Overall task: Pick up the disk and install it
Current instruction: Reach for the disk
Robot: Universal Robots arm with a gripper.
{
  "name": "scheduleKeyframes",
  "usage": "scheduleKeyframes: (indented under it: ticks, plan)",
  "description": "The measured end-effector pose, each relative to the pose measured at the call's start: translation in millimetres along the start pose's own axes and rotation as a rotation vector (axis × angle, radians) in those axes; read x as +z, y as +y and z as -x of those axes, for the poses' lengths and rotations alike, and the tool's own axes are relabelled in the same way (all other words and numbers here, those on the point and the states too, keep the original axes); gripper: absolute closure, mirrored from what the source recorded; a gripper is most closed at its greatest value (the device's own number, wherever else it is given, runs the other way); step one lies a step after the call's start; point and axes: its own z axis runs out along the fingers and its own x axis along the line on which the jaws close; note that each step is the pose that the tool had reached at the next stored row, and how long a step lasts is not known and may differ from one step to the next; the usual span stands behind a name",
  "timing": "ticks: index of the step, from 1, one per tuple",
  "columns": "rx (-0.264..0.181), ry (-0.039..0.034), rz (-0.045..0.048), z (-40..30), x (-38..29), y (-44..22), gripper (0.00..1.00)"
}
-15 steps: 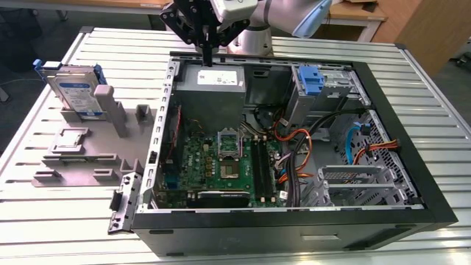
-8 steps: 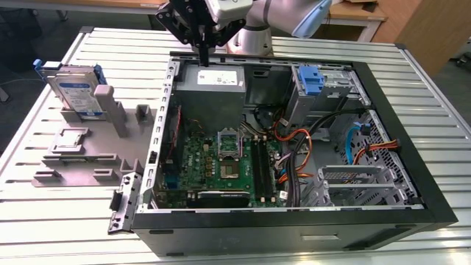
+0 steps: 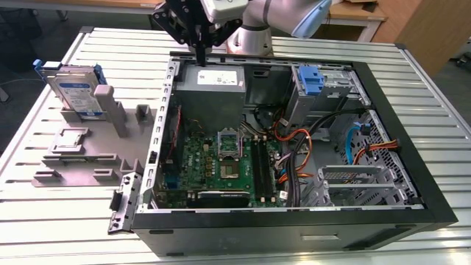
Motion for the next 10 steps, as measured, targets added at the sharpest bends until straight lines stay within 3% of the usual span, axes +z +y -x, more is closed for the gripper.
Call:
scheduleKeyframes:
  ticks: [10]
  plan:
    - [0.000, -0.0001, 0.0002, -9.4, 0.0, -0.7, 0.90]
